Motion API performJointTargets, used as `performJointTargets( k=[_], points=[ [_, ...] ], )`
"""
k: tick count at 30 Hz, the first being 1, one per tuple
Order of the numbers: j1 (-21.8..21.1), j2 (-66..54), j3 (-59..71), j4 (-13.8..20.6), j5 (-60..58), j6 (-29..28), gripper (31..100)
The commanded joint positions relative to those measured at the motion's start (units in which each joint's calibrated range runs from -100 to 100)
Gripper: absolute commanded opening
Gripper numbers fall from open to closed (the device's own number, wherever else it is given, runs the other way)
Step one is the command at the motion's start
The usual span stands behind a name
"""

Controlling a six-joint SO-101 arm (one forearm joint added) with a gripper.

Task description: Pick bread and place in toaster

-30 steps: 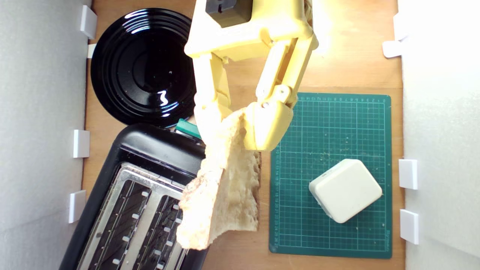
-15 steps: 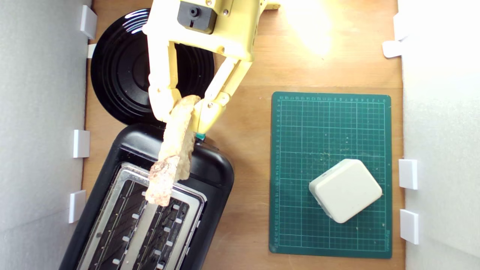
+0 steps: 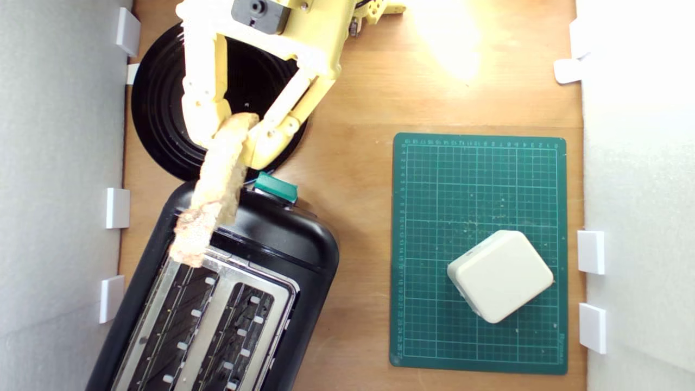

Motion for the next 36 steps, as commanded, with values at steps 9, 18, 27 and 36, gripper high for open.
performJointTargets(
  k=[9, 18, 27, 36],
  points=[
    [3.61, 4.02, -3.38, 0.20, 0.00, 2.39, 55.9],
    [3.69, 6.85, -3.47, 0.29, -2.56, 2.34, 55.9],
    [5.30, 8.26, -3.38, -0.25, -9.38, 0.51, 55.9],
    [6.35, 11.34, -3.47, -0.52, -12.45, 0.40, 55.9]
  ],
)
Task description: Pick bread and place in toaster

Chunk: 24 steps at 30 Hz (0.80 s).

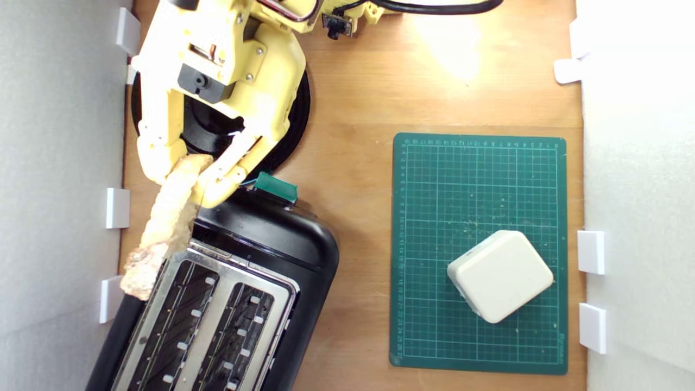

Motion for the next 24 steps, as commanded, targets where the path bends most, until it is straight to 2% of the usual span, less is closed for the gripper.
performJointTargets(
  k=[1, 10, 20, 24],
  points=[
    [0.58, 0.50, -3.38, -0.35, -4.66, -0.37, 55.9],
    [0.34, 3.08, -3.29, -0.44, -6.11, -0.42, 55.9],
    [0.50, 5.41, -3.29, -0.62, -9.78, -3.56, 55.9],
    [0.58, 5.66, -3.11, -2.43, -9.78, -3.67, 55.9]
  ],
)
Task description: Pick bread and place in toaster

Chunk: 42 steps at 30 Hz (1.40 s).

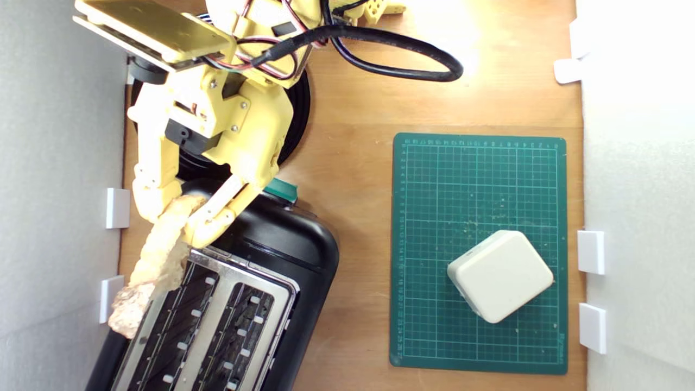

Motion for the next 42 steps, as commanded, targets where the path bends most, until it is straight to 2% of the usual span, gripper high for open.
performJointTargets(
  k=[1, 22, 26, 38, 42],
  points=[
    [0.49, -0.14, -3.11, -1.28, -2.24, -0.25, 55.9],
    [0.90, 4.43, -2.93, -1.46, -6.16, -0.31, 55.9],
    [1.22, 4.52, -2.93, -5.18, -6.16, 0.11, 55.9],
    [2.02, 7.59, -2.93, -5.63, -7.70, 0.95, 55.9],
    [3.64, 7.76, -2.93, -8.62, -7.70, 1.89, 55.9]
  ],
)
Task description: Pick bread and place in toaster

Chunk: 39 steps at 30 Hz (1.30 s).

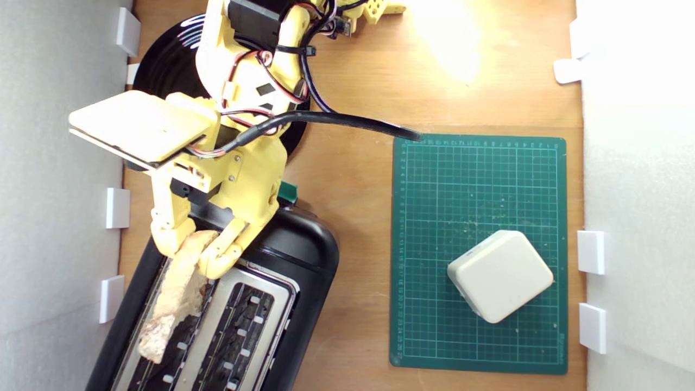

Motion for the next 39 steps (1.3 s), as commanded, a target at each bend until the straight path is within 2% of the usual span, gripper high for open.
performJointTargets(
  k=[1, 15, 28, 31, 39],
  points=[
    [1.44, -0.64, -2.93, -2.41, -2.19, 1.38, 55.9],
    [3.29, 1.44, -3.02, -4.41, -2.28, 3.05, 55.9],
    [3.45, 1.52, -2.93, -4.50, -2.62, 3.68, 55.9],
    [3.53, 1.85, -2.93, -6.22, -2.62, 3.79, 55.9],
    [4.58, 4.27, -3.02, -6.13, -3.98, 4.36, 55.9]
  ],
)
